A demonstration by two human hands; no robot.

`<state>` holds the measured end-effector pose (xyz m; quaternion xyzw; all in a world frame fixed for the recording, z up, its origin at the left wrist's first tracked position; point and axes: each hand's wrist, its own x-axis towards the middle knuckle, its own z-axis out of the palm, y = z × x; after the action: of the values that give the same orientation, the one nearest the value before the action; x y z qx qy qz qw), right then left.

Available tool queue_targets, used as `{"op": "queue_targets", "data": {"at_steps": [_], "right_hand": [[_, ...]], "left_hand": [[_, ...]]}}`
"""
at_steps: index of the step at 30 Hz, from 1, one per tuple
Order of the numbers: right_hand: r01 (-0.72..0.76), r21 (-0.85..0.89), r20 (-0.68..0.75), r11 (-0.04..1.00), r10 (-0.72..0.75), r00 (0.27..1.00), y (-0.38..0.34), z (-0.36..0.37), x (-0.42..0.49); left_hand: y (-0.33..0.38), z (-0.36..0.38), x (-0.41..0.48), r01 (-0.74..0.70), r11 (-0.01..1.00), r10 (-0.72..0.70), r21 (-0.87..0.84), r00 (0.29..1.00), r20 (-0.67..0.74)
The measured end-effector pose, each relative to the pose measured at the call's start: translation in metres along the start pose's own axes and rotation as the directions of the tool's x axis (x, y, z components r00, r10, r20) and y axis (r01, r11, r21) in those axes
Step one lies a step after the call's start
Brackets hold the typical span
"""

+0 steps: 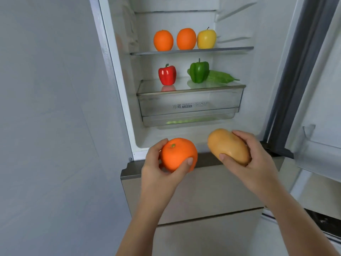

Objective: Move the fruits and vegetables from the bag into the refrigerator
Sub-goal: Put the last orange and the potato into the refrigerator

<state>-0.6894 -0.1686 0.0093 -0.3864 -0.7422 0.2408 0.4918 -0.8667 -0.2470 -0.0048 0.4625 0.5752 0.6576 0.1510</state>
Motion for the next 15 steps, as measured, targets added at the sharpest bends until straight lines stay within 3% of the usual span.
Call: {"op": "queue_targets", "data": {"at_steps": [15], "right_hand": [[0.203, 0.136, -0.129, 0.97, -0.186, 0.974, 0.009, 0.021, 0.188]], "left_hand": [[-0.009, 0.035, 0.179, -0.187, 0.978, 0.195, 0.094, 0.977, -0.087]]}}
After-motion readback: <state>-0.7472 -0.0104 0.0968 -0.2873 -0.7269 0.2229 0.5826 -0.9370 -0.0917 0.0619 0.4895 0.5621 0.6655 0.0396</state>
